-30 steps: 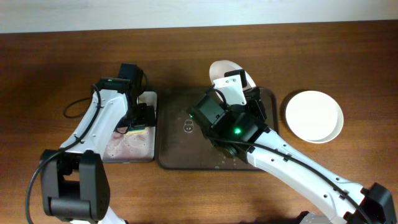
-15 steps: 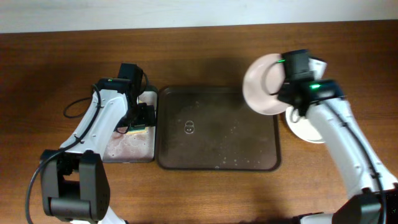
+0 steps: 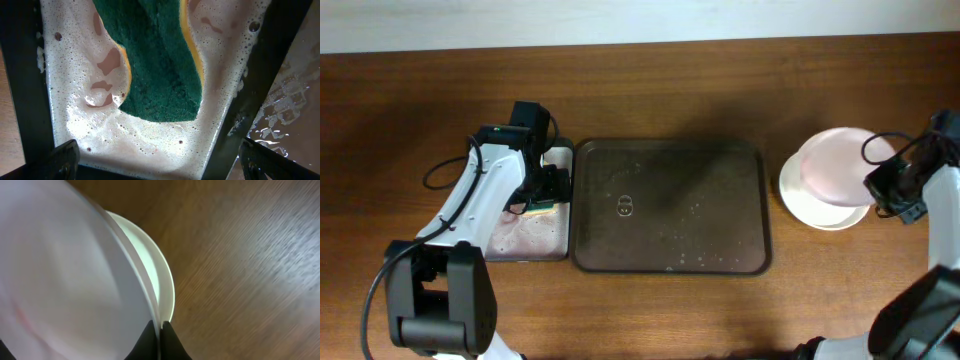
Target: Clean dirty plates on tray and stack at the side
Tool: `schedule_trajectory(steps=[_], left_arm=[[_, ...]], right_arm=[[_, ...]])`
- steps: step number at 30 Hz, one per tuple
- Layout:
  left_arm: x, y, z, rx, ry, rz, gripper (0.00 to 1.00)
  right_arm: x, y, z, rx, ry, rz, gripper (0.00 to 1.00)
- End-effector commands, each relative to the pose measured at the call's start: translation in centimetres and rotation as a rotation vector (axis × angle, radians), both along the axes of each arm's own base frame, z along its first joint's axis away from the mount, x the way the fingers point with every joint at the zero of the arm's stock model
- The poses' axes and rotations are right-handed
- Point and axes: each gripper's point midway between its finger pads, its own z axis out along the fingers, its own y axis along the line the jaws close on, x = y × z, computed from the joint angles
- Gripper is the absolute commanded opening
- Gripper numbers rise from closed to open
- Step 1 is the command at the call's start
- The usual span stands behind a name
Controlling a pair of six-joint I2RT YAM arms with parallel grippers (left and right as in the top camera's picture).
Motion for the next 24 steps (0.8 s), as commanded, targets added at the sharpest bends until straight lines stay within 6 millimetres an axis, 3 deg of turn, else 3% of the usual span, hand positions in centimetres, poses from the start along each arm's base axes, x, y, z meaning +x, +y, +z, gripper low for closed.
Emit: schedule_trajectory(steps=[1,2,4,5,7,11,15,19,21,24], left_arm=[[0.5,-0.2,0.8,-0.015,-0.03,-0.001,1.0],[0.5,-0.2,0.8,-0.015,-0.03,0.0,1.0],[0.5,-0.2,0.8,-0.016,-0.03,0.0,1.0],[0.6,-0.2,0.9,-0.016,-0.034,0.0,1.0],[0.9,-0.5,0.9,-0.038,-0.045,0.0,1.0],[1.2,-2.0,0.9,-0.179,-0.049,0.015,1.0],[-1.1,-1.6,1.0,-0.309,0.056,0.092,1.0],[-4.6,-1.1,1.5,-0.303,0.188,0.072,1.0],[-6.1,-1.0,2.3,-0.303,0.21,0.044,1.0],[-7.9,-1.0,4.3,-0.303,0.148,0.012,1.0]], right_arm=[[-0.1,0.6,-2.7,0.059,0.059,0.013,0.04],[0.0,0.9,-3.1,0.079,0.063,0.019,0.06],[0.9,2.8,-4.0,0.186,0.033,0.121,0.4],[1.3,3.7,-3.9,0.227,0.007,0.165,0.5],[1.8,5.5,-3.6,0.292,-0.027,0.254,0.57],[1.3,10.6,-3.2,0.391,0.004,0.455,0.61],[-1.0,16.2,-3.0,0.423,0.145,0.649,0.62],[-3.3,18.4,-1.7,0.352,0.25,0.758,0.61],[-3.8,19.3,-0.1,0.304,0.231,0.802,0.61],[-4.1,20.3,4.1,0.19,0.087,0.862,0.63]])
